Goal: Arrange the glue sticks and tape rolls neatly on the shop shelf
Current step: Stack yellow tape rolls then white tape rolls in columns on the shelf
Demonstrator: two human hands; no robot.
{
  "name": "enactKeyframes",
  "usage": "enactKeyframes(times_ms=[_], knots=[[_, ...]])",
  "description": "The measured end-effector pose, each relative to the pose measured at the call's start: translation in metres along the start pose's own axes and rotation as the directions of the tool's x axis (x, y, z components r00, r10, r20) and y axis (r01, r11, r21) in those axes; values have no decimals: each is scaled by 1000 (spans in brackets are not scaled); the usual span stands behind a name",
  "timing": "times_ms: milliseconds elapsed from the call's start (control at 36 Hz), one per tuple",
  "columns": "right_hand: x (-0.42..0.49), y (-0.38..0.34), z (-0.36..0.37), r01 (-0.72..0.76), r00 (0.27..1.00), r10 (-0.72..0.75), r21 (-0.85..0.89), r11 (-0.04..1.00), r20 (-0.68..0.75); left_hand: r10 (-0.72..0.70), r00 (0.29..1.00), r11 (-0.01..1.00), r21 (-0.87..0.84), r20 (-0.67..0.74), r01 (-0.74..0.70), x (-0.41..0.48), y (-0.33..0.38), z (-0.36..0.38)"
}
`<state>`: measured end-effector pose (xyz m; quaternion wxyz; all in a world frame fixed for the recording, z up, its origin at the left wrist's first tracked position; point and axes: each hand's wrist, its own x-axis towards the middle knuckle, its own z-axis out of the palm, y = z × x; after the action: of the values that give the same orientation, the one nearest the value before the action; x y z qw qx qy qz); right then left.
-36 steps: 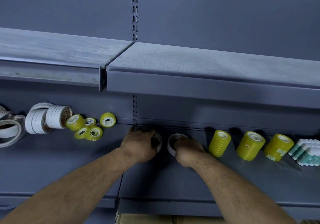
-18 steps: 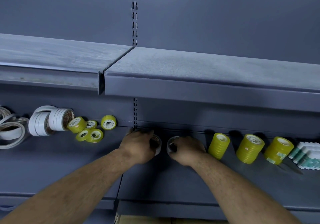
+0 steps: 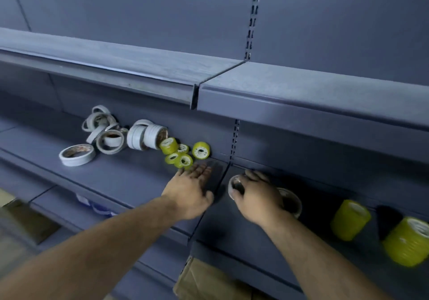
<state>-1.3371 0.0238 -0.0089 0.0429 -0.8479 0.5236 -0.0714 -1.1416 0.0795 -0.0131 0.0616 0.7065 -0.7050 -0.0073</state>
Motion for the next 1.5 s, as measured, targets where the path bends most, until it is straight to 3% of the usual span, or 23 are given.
enactKeyframes(times_ms=[333,778,1167,1306,1500], knots=[[32,-141,22,225,973,-226,32,974,39,-221,974,974,-56,-45,218,-76,-132,-12],[84,-378,66,252,960,-255,48,967,111,-332,943,941,-79,-9,330,-155,-363,-33],[184,-417,87,263,962,-257,-59,963,87,-251,968,964,-97,-5,249,-91,-434,-31],[214,-423,94,227,973,-217,-129,965,82,-101,986,995,-25,-129,99,-60,-448,-31],[228,-426,111,194,979,-171,-252,948,111,9,999,989,145,-50,-2,-18,-457,-17]])
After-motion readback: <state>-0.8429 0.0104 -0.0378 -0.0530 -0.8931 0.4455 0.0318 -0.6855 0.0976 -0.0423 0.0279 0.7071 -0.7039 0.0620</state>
